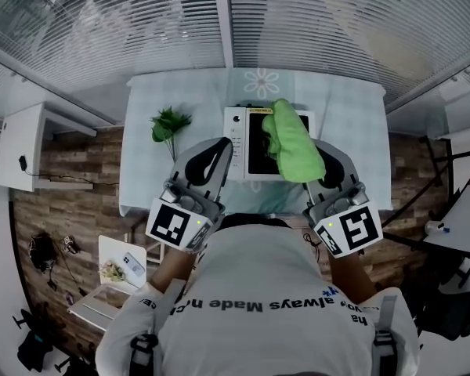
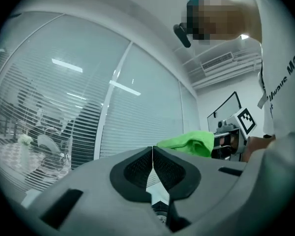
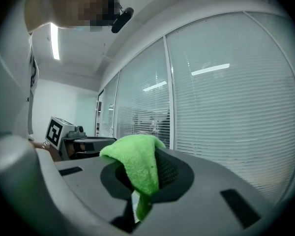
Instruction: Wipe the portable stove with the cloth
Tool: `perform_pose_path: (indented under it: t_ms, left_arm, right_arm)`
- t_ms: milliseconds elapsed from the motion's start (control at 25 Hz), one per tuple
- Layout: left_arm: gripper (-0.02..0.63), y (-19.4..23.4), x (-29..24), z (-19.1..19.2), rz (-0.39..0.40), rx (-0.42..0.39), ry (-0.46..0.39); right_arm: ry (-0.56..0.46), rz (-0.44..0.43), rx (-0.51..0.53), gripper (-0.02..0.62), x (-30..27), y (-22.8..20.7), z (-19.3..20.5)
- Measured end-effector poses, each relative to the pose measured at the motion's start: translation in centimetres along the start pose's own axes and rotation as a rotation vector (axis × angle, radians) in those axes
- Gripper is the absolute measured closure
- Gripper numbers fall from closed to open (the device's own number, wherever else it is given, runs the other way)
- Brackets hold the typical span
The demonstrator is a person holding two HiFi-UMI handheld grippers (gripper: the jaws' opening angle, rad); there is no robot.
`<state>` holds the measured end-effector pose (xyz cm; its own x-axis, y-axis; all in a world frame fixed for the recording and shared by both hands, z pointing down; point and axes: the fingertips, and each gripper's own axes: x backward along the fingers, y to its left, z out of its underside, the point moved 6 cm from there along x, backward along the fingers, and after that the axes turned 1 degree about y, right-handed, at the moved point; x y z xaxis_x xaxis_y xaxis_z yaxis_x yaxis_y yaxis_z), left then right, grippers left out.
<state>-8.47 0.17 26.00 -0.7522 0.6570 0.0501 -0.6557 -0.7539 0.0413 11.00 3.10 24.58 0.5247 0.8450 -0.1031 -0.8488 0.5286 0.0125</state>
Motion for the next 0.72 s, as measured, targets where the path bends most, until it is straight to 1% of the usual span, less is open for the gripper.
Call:
perform_pose_path:
  t_ms: [120,320,480,720]
  left_arm:
    - [0.594,-0.8,-0.8,-1.3,0.019,0.005,-0.024]
    - [0.594,-2.1,-1.9,-2.6,0.027,-0.030,-0.038]
    - [0.594,-2.9,-2.2,-2.9,0.033,-0.029,-0.040]
    - [0.594,-3.0,-2.5,-2.8,0.033,-0.024,-0.026]
  right_arm:
    - [-0.016,0.008,-0.004,0.572,1.0,-0.2,-0.6]
    - [-0.053,0.050,-0.019,0.572,3.0,-0.9,-1.6]
    - [-0.057,0.079,-0.019,0.572,4.2,-1.5,-1.9]
    - [-0.055,0.088,-0.021,0.572,4.3,-2.1,-2.1]
